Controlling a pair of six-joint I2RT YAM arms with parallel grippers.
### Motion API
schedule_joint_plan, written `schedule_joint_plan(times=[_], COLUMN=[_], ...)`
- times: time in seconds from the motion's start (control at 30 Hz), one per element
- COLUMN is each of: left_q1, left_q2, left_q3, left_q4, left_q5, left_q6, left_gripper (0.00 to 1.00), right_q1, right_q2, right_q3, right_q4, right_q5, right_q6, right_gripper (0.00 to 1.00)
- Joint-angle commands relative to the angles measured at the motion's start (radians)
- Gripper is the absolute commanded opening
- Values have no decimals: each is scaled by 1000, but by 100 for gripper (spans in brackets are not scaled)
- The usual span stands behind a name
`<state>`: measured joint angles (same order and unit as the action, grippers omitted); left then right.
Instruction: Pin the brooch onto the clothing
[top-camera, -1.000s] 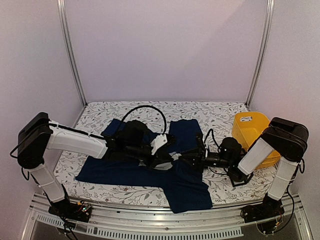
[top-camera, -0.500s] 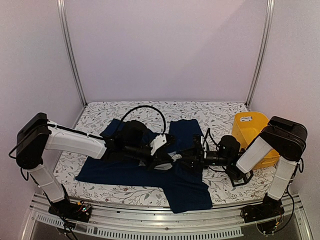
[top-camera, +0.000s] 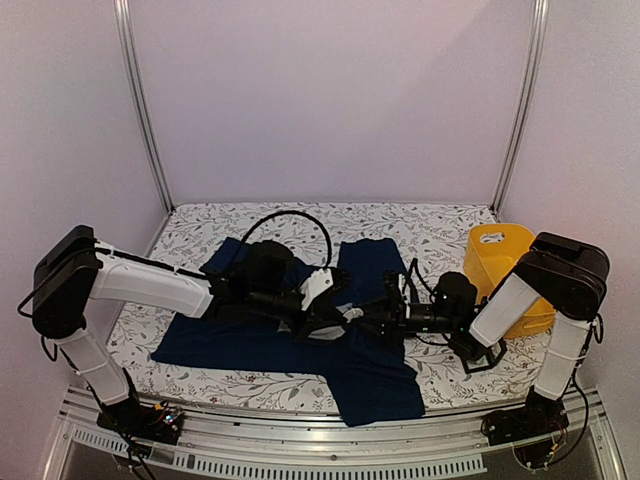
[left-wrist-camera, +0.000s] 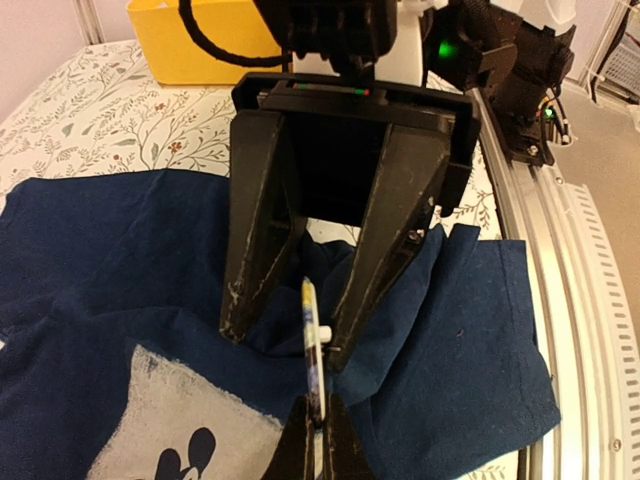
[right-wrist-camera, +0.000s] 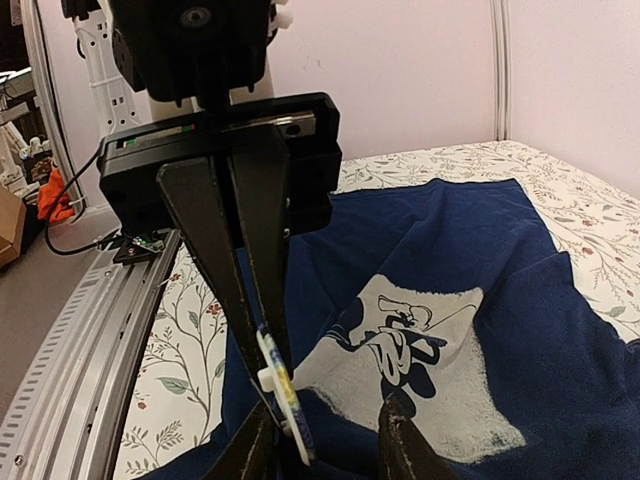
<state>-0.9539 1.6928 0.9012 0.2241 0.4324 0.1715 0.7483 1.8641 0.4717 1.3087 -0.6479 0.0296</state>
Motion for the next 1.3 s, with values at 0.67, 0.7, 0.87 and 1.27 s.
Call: schedule_joint_plan(times=[0.67, 0.7, 0.87, 1.27], left_q1=[-16, -16, -16, -31], left_q2=[-20, -20, -19, 2], left_q3=[3, 2, 0, 11], left_q4=[5, 6, 3, -52], left_q5=[9, 7, 0, -140], left_q6=[8, 9, 8, 68], left_gripper=[0, 0, 0, 0], right_q1=[-3, -3, -9, -33], right_q2=[-3, -3, -6, -80], right_q3=[21, 15, -29, -114], right_q4=[0, 11, 101, 110], right_q5=[121, 123, 147, 18], right_q6=[185, 188, 217, 115], right_gripper=[19, 19, 17, 34])
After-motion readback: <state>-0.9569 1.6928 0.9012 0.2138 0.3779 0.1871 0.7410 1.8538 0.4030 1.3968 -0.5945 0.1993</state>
